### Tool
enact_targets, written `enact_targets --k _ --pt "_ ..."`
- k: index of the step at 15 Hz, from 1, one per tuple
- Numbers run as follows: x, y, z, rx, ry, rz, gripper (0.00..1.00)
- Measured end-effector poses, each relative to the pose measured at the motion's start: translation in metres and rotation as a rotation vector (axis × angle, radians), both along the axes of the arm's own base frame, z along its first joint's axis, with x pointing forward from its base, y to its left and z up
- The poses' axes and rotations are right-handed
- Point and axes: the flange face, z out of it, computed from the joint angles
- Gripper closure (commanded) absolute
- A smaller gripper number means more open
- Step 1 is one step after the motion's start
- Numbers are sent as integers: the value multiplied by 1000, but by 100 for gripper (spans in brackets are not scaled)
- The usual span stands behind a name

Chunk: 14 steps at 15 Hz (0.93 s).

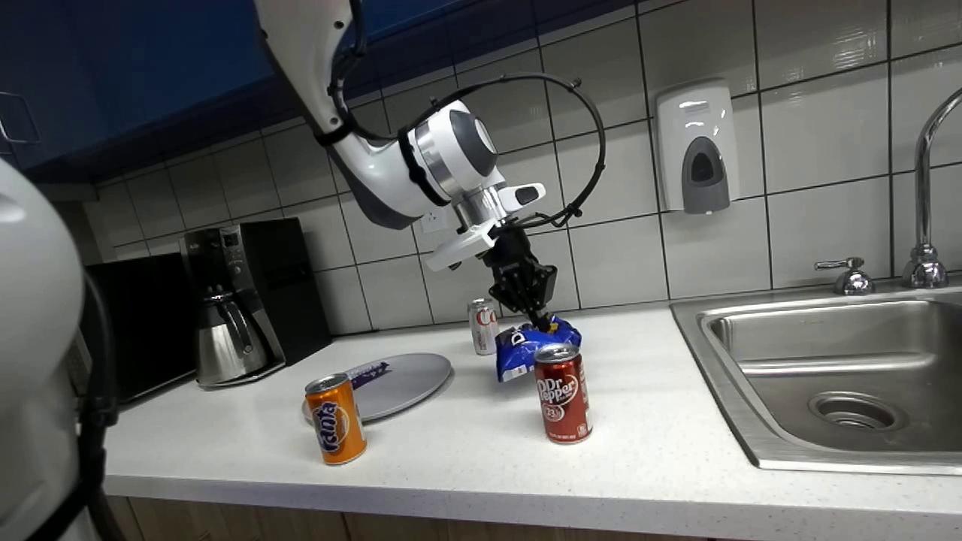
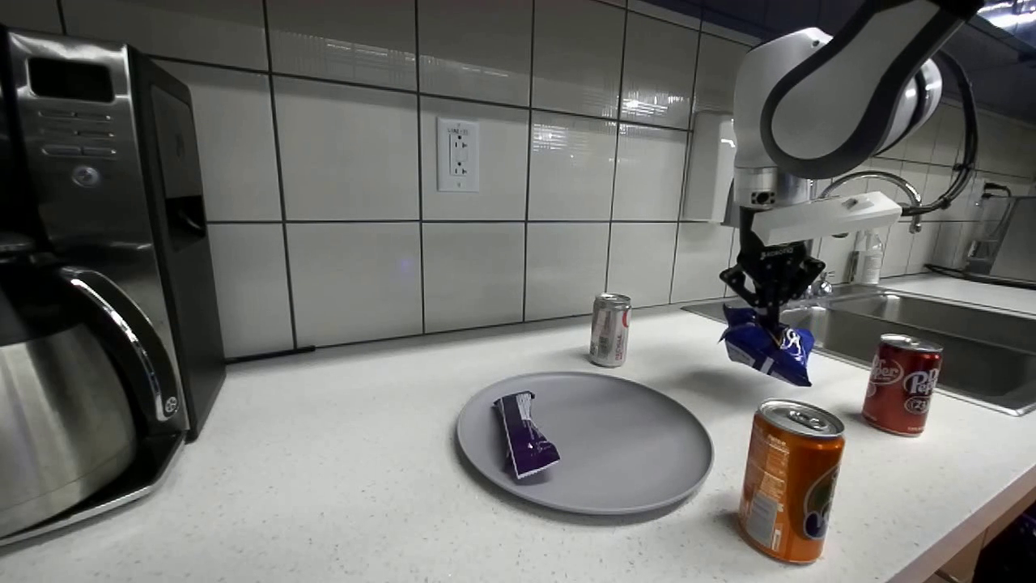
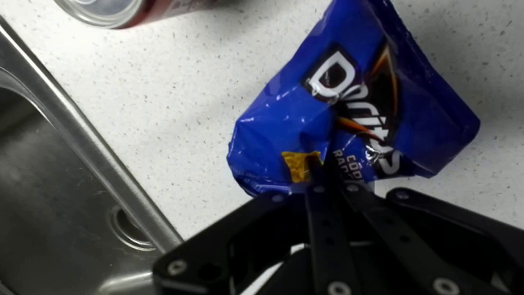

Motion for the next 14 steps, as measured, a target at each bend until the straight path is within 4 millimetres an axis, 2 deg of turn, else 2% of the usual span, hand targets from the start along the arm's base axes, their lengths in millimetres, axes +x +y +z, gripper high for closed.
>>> enact_targets --k 5,6,8,14 --pt "9 -2 -14 -4 18 -1 100" --pt "11 -3 -16 -5 21 -2 78" --pt "14 -5 -20 -7 25 -3 66" --pt "20 -4 -19 -11 18 0 21"
